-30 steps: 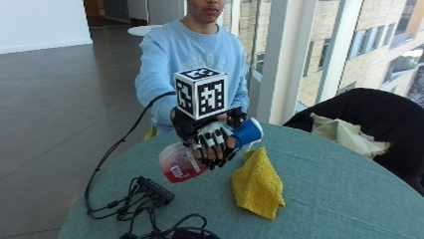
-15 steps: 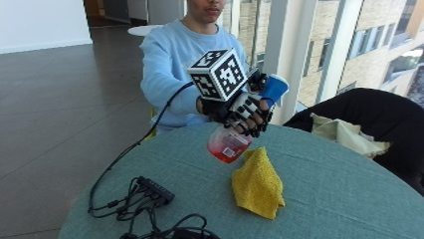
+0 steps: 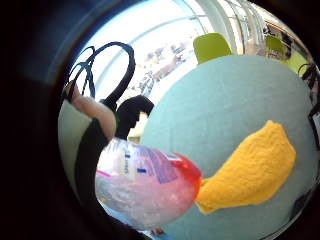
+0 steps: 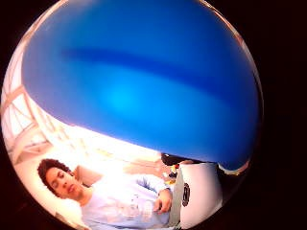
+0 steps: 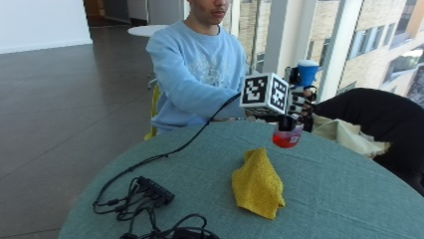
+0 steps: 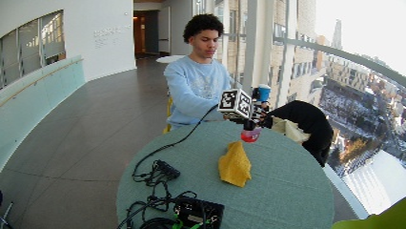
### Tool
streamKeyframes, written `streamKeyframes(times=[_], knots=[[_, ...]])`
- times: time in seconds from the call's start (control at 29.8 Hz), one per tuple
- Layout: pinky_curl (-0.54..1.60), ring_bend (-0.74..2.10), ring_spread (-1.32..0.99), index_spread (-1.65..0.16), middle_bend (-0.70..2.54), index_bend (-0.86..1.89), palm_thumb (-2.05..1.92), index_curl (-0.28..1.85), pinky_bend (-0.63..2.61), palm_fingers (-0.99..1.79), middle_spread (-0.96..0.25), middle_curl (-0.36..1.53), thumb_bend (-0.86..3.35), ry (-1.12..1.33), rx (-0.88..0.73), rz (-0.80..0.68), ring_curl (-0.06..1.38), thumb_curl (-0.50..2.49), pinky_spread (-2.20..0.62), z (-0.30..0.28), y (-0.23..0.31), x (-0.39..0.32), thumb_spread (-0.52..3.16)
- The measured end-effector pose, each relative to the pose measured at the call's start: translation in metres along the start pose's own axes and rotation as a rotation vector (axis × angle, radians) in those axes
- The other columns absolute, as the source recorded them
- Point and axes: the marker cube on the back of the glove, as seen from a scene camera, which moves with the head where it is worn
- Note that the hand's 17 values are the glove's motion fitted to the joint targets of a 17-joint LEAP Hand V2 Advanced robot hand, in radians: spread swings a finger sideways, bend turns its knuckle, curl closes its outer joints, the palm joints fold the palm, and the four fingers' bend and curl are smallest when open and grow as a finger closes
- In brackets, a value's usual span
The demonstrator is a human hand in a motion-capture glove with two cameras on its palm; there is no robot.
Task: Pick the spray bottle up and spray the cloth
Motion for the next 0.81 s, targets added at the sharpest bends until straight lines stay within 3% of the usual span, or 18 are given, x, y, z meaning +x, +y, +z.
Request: streamKeyframes(times=[0.4,0.81], knots=[[0.45,0.59,-0.10,-0.24,0.38,0.12,0.86,0.34,0.53,1.19,-0.09,0.47,-0.03,-0.184,-0.054,-0.046,0.42,0.66,-0.18,0.118,-0.006,-0.013,0.68],[0.45,0.59,-0.10,-0.24,0.38,0.11,0.87,0.33,0.51,1.18,-0.08,0.47,-0.03,-0.231,-0.058,-0.046,0.42,0.65,-0.18,0.156,0.000,-0.006,0.72]])
